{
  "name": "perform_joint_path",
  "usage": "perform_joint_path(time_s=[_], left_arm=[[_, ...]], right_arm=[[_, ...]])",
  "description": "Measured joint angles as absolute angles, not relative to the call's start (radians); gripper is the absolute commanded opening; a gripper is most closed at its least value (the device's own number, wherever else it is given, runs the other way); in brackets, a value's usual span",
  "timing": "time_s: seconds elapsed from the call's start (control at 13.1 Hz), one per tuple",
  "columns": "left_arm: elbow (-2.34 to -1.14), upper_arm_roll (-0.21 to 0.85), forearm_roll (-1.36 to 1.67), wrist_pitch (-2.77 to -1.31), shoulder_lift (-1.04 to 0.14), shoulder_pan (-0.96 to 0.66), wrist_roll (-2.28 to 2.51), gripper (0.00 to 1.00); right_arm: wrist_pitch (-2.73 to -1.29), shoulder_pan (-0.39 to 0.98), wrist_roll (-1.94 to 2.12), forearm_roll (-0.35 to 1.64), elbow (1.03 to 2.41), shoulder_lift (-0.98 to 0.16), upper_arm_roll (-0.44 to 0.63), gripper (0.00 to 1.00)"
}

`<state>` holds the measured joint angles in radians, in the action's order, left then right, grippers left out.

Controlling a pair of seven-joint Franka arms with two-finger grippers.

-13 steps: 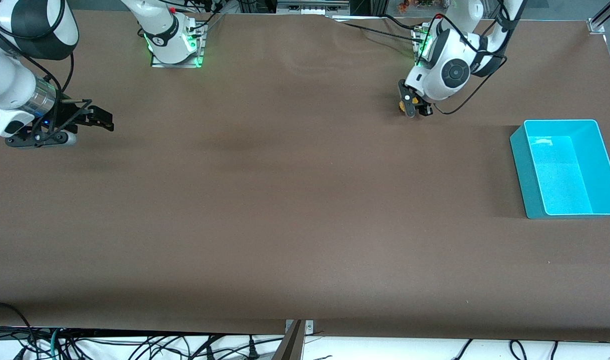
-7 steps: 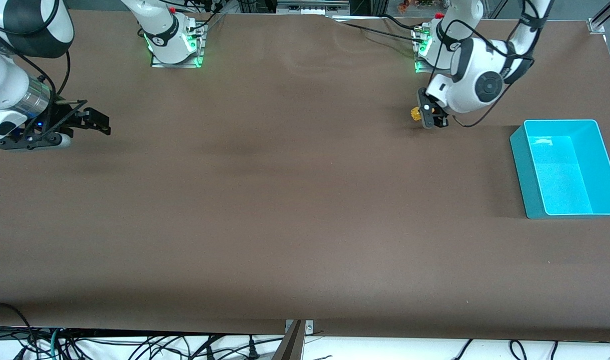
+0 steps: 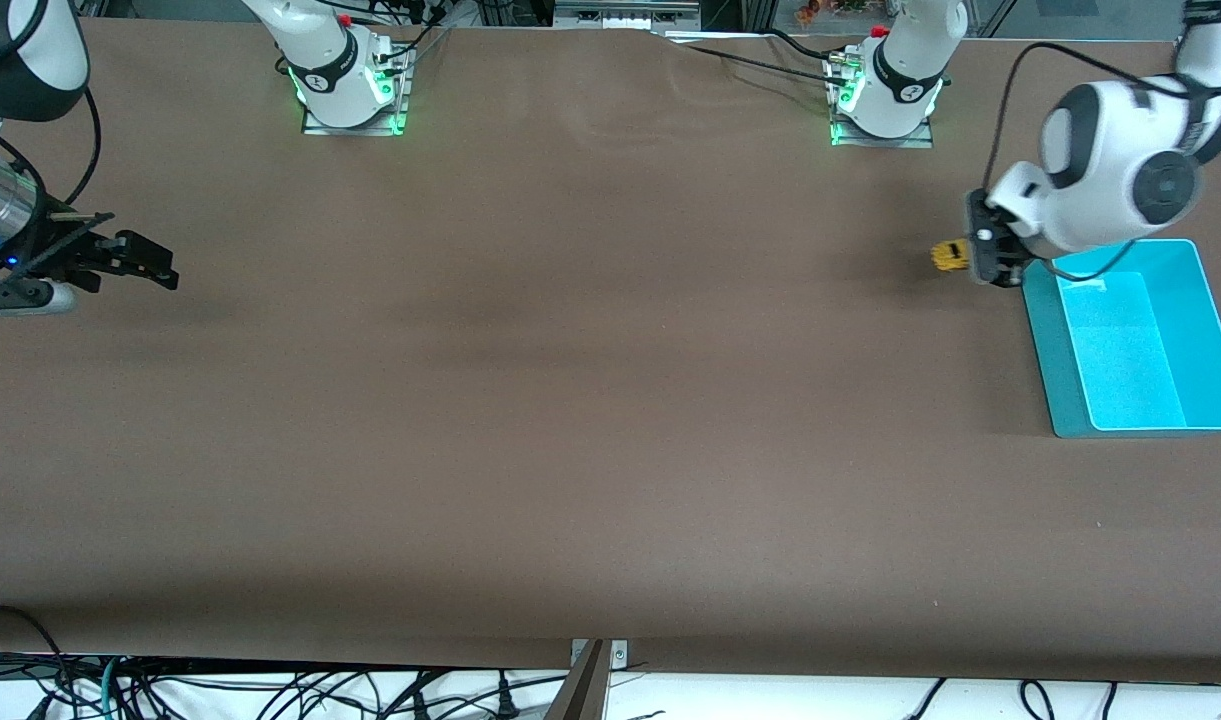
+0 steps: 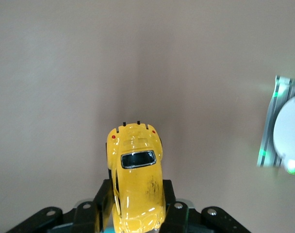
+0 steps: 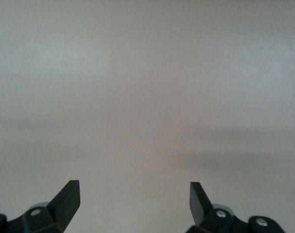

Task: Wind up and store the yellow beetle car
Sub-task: 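Lift the car with the left gripper and carry it over the cyan bin, then lower the car into the bin and open the left gripper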

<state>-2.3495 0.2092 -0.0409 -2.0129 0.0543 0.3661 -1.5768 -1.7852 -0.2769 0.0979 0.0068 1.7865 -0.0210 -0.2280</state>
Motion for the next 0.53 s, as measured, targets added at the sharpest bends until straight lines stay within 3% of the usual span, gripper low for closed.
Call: perform_joint_path(time_s=[0.3, 0.53], left_arm=[[-2.122, 0.023, -0.071, -1.925, -0.042, 0.382, -1.815, 0.09], [-1.981, -0.049, -0.072, -1.924, -0.181, 0.43, -1.931, 0.09]], right_arm=[[-1.779, -0.276, 0.105, 0.007, 1.779, -0.036, -0.23, 1.0], [-1.78, -0.27, 0.105, 0.007, 1.774, -0.048, -0.236, 1.0]])
